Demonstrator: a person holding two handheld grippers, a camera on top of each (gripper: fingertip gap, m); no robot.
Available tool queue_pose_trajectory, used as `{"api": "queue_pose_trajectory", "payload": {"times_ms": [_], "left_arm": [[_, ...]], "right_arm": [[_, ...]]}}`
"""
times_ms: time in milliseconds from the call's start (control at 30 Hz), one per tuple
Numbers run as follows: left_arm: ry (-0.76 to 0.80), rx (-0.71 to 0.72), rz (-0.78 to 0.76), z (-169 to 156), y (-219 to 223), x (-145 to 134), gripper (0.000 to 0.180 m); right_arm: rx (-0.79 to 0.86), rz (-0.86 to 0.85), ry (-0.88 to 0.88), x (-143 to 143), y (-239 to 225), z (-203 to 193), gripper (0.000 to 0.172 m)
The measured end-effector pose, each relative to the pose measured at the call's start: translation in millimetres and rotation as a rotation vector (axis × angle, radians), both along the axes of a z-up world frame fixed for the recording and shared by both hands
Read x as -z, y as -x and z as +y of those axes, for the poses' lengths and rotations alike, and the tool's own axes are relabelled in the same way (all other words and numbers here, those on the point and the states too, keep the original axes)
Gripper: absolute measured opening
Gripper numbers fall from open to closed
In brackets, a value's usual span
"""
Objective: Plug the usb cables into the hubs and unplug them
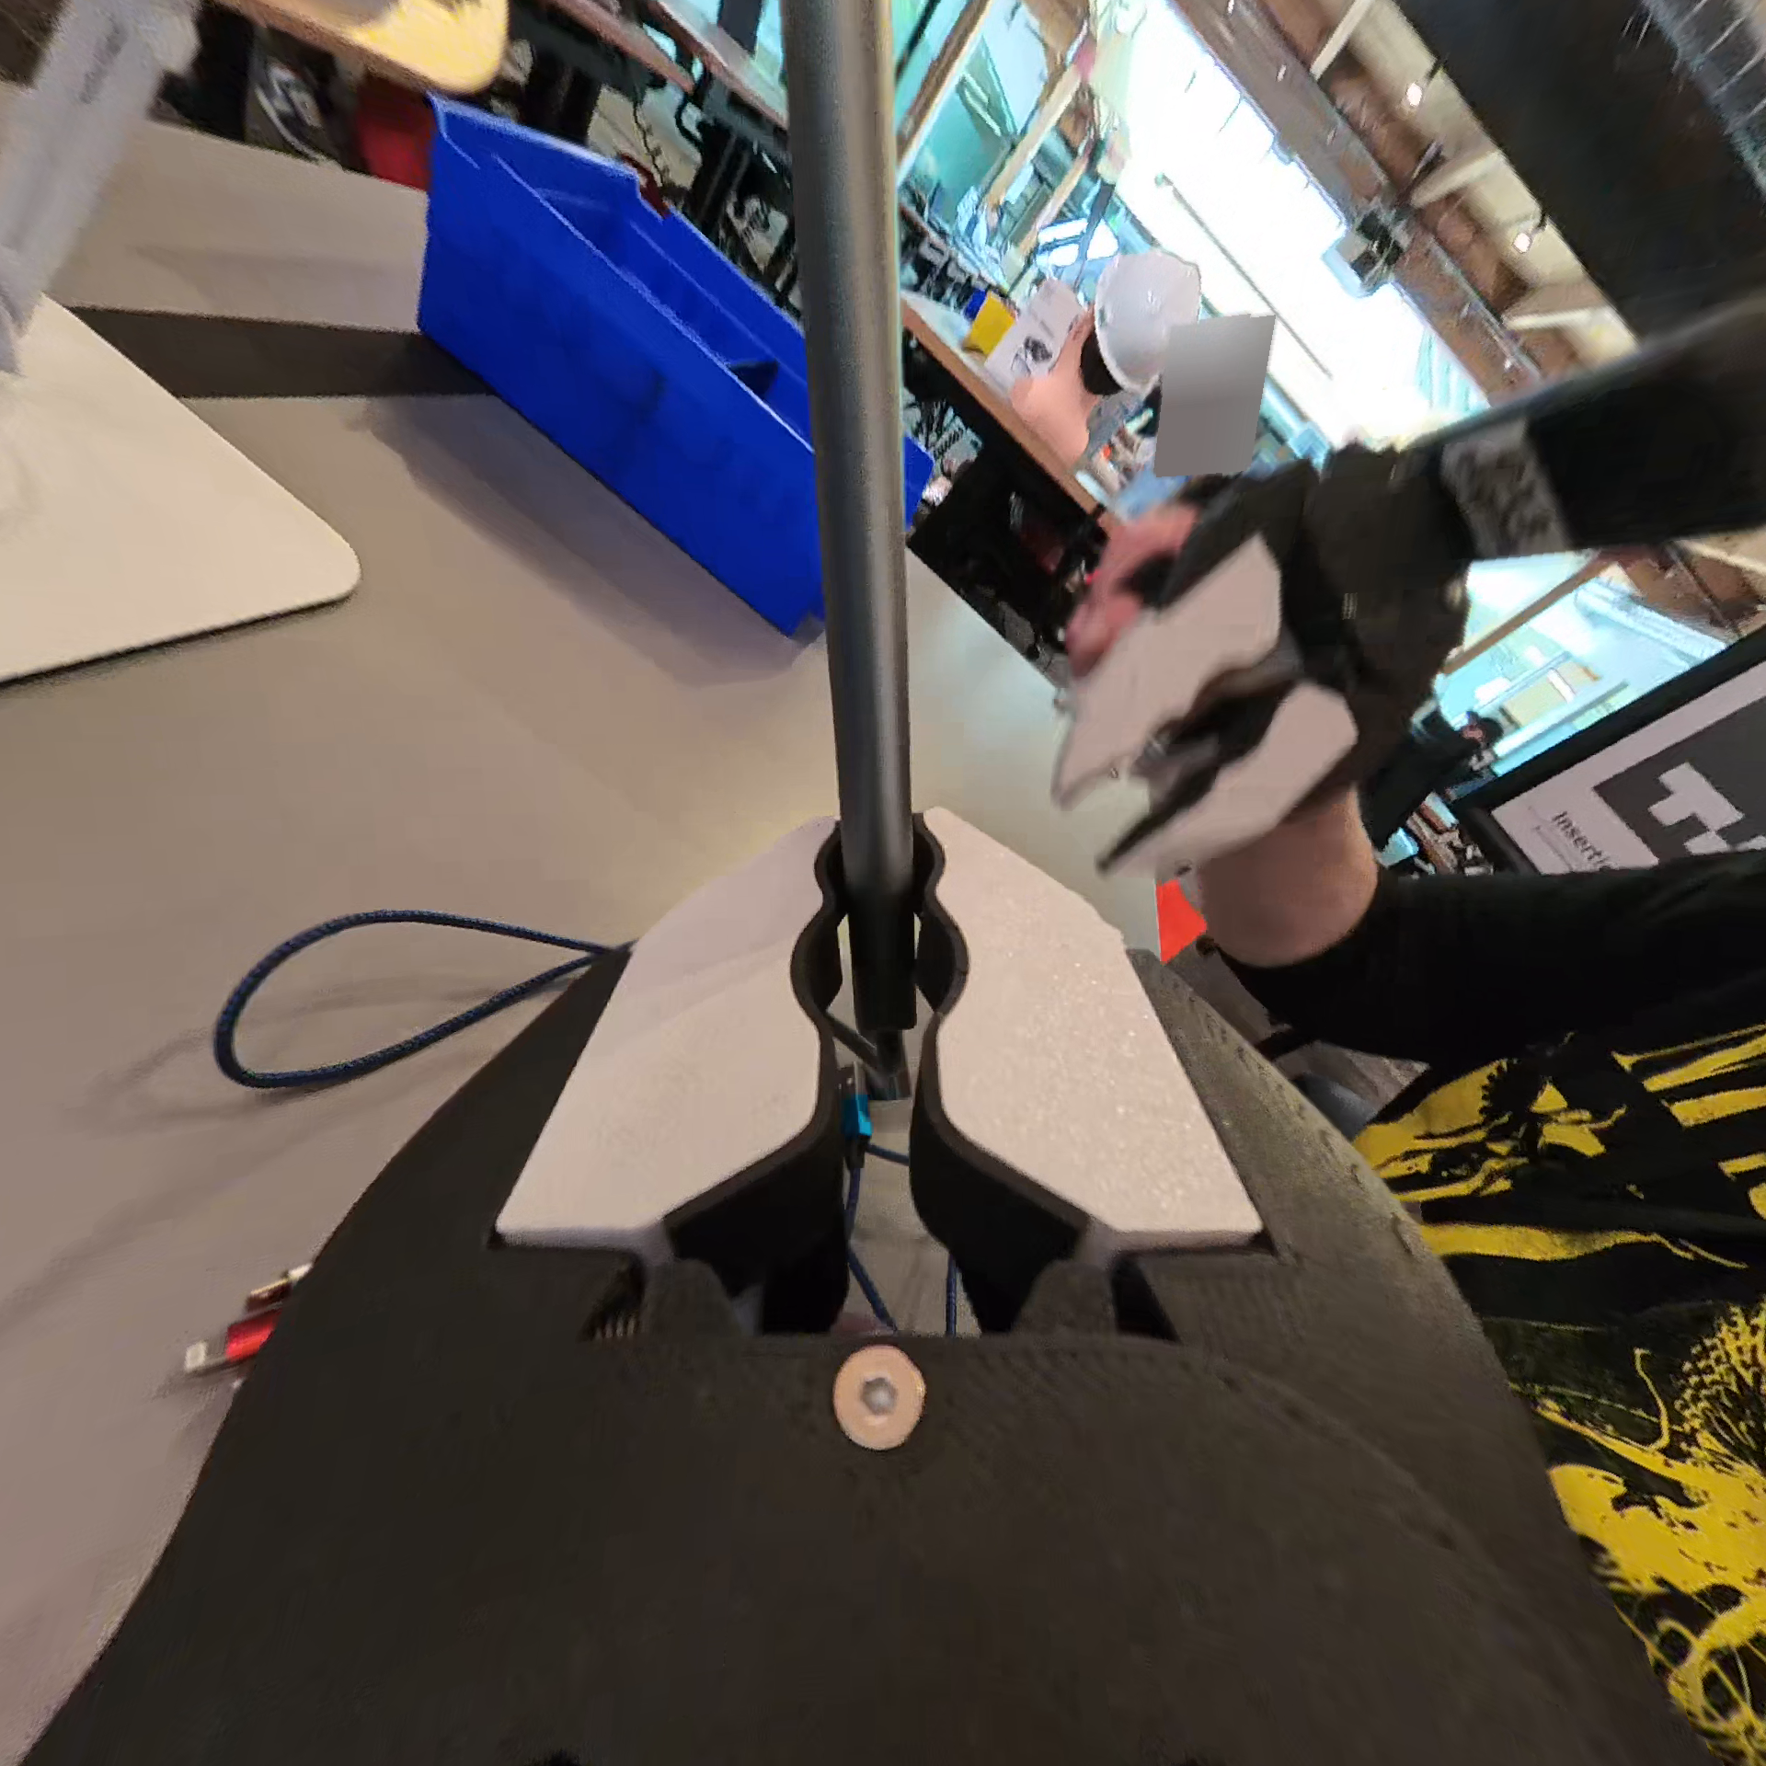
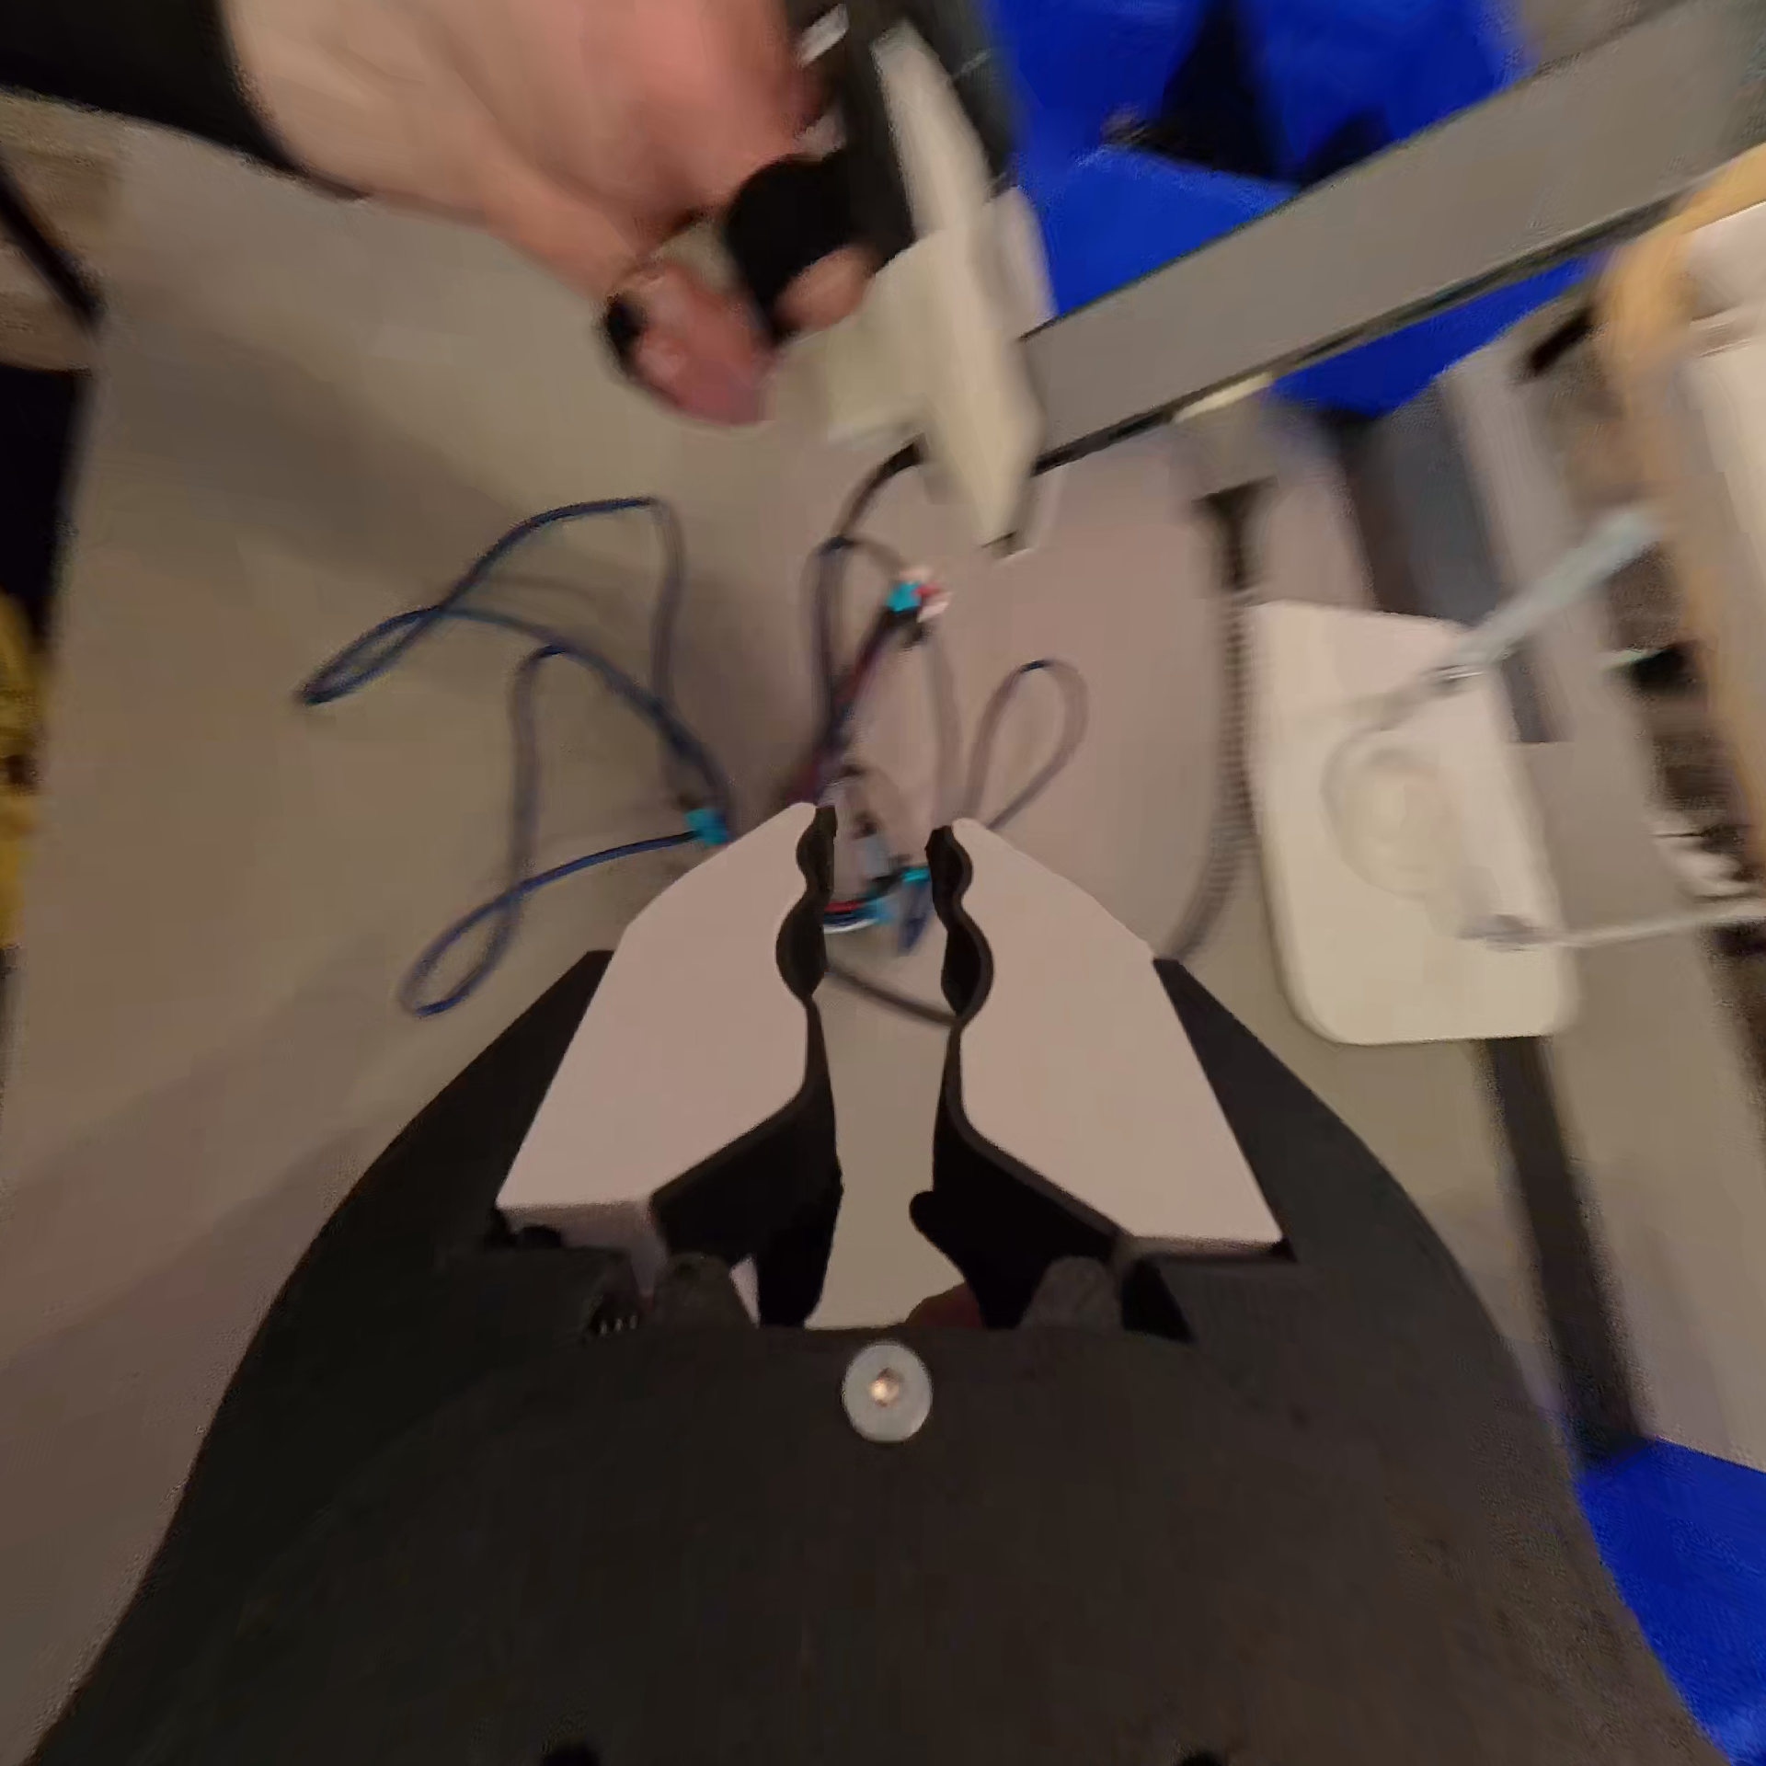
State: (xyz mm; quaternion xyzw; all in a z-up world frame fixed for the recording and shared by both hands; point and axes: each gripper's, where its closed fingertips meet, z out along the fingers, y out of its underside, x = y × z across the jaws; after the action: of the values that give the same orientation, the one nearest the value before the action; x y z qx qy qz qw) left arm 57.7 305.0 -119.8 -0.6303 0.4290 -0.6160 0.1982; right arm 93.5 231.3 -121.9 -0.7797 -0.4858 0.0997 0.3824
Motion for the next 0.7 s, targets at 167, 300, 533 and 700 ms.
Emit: {"api": "queue_pose_trajectory", "payload": {"times_ms": [167,300,533,700], "left_arm": [[0.008,-0.035,-0.027,10,0,-5,0.011],[0.002,-0.074,-0.048,20,2,-11,0.011],[-0.013,-0.097,-0.106,35,4,-37,0.011],[-0.027,-0.114,-0.122,43,15,-48,0.011]], "right_arm": [[0.043,0.031,0.130,53,40,-22,0.016],[0.113,-0.004,0.155,89,51,-21,0.016],[0.059,-0.181,0.125,131,49,-10,0.001],[-0.154,-0.344,0.167,121,11,-31,0.000]]}}
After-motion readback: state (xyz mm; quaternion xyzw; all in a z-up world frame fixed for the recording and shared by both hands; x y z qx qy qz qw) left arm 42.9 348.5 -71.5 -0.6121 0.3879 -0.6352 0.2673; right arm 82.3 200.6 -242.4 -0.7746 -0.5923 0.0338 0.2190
